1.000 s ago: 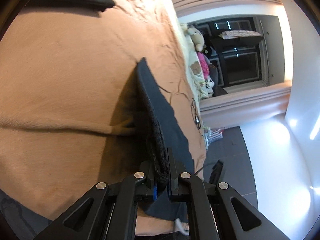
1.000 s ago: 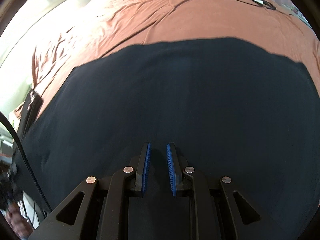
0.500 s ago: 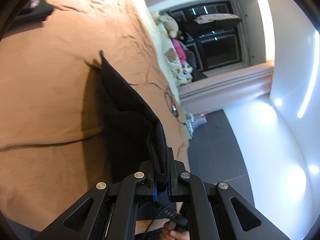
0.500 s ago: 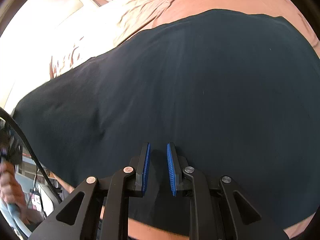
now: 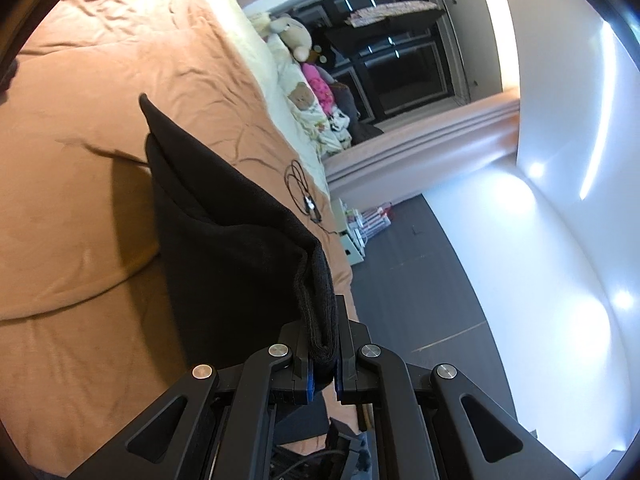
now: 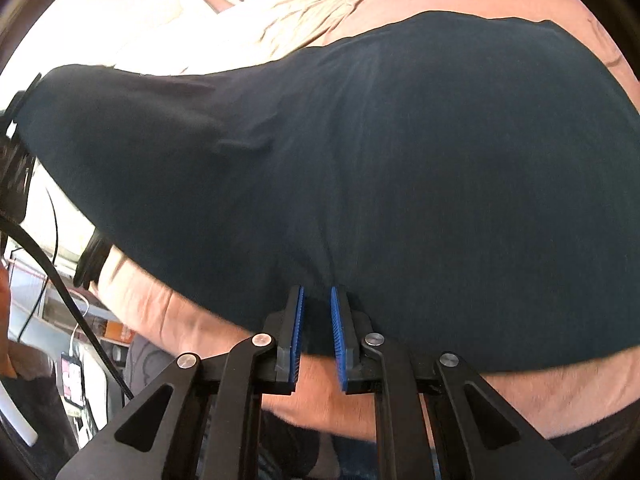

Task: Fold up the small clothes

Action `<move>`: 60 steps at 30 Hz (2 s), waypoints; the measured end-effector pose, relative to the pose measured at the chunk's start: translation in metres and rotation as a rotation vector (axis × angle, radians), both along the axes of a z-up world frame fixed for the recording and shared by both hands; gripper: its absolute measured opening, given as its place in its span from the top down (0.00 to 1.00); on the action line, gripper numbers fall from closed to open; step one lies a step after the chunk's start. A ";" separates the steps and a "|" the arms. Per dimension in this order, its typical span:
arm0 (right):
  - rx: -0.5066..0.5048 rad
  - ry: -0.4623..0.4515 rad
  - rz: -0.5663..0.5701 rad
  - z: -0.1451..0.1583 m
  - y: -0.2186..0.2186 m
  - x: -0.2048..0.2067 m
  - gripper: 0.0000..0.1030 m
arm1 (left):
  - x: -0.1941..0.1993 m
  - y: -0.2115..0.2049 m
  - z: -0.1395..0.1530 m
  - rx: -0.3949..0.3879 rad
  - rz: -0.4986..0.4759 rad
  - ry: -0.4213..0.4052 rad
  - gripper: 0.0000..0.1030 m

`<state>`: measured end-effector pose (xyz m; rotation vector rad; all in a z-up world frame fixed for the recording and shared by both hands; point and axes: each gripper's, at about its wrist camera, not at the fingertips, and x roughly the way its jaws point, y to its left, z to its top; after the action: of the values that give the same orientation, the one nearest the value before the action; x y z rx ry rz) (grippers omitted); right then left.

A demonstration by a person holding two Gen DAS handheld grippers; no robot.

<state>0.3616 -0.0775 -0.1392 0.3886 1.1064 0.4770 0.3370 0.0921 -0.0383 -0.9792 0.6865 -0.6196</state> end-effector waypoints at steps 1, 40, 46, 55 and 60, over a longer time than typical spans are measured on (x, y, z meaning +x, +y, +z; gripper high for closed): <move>0.014 0.009 -0.001 0.000 -0.003 -0.001 0.91 | 0.002 -0.007 0.003 0.004 -0.009 -0.003 0.94; 0.111 -0.147 -0.375 0.070 -0.224 -0.095 0.45 | 0.051 -0.256 -0.002 0.220 -0.419 0.036 0.94; 0.114 -0.121 -0.403 0.065 -0.242 -0.105 0.45 | 0.051 -0.302 -0.026 0.252 -0.494 0.074 0.93; 0.117 -0.090 -0.413 0.060 -0.248 -0.108 0.45 | 0.038 -0.323 -0.043 0.305 -0.541 0.081 0.40; 0.097 -0.085 -0.404 0.063 -0.245 -0.104 0.45 | 0.037 -0.301 -0.046 0.337 -0.494 0.094 0.40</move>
<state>0.2572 -0.3229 -0.0767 0.6556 0.8952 0.1876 0.3743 -0.2086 -0.0846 -0.5245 1.0927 -0.8571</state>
